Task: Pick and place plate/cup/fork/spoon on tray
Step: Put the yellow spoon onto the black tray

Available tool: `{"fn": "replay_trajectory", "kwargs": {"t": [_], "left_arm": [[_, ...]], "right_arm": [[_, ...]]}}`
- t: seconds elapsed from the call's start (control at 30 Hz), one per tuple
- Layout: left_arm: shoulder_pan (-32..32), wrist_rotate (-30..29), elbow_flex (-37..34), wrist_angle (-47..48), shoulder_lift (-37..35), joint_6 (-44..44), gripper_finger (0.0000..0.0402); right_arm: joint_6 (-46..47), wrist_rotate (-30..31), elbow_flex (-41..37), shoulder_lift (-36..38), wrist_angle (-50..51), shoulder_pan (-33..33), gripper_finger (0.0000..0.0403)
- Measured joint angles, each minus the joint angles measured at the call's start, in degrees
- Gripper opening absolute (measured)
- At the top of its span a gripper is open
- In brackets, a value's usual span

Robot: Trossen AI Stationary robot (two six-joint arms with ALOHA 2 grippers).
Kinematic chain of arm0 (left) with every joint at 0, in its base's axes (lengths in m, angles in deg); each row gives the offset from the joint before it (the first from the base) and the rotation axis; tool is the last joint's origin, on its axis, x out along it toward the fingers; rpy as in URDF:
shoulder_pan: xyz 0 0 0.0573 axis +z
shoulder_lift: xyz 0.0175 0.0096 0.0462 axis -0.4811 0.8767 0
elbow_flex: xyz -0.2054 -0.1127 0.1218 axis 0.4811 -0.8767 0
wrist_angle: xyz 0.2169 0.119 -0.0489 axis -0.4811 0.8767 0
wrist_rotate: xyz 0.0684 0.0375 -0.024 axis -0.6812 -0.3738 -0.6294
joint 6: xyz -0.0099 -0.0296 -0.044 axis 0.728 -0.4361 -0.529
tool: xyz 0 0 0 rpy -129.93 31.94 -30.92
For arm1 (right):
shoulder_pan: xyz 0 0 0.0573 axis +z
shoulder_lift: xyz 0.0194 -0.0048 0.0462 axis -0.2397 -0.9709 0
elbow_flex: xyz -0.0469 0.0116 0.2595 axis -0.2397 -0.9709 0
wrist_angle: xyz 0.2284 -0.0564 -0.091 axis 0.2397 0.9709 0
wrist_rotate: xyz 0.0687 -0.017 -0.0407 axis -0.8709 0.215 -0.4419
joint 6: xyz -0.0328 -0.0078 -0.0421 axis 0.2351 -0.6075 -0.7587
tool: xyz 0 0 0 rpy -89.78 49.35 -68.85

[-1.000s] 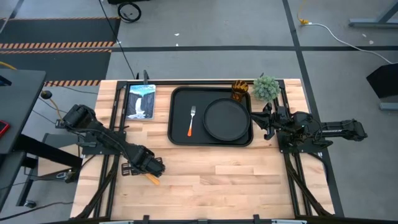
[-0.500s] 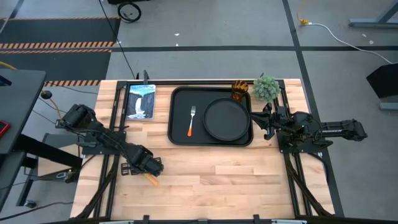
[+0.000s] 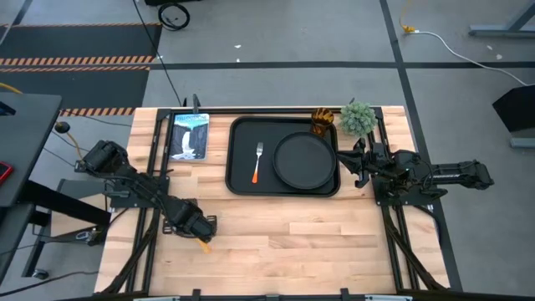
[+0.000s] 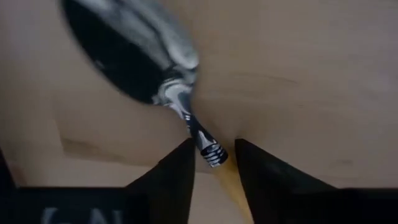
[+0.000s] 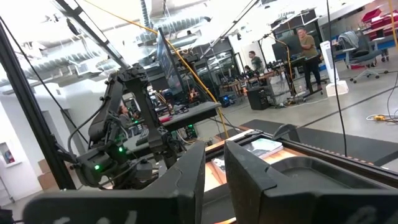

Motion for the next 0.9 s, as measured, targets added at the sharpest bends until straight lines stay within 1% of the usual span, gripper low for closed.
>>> {"fn": "replay_trajectory", "kwargs": {"t": [0.27, 0.47, 0.57, 0.73, 0.9], "left_arm": [[-1.8, -2.0, 0.0, -0.8, 0.0, 0.6, 0.0043], [-1.8, -2.6, 0.0, -0.9, 0.1, 0.7, 0.0042], [-1.7, -3.3, 0.3, -0.7, 0.1, 0.8, 0.0051], [-1.6, -5.5, 2.3, 0.5, 0.4, 1.5, 0.0051], [-1.5, -5.8, 4.6, 2.1, 0.3, 1.4, 0.0052]], "right_arm": [[0.0, 0.0, 0.0, 0.0, 0.0, 0.0, 0.0068], [0.0, 0.0, 0.0, 0.0, 0.0, 0.0, 0.0068], [0.0, 0.0, 0.0, 0.0, 0.0, 0.0, 0.0068], [0.0, 0.0, 0.0, 0.0, 0.0, 0.0, 0.0068], [0.0, 0.0, 0.0, 0.0, 0.0, 0.0, 0.0068]]}}
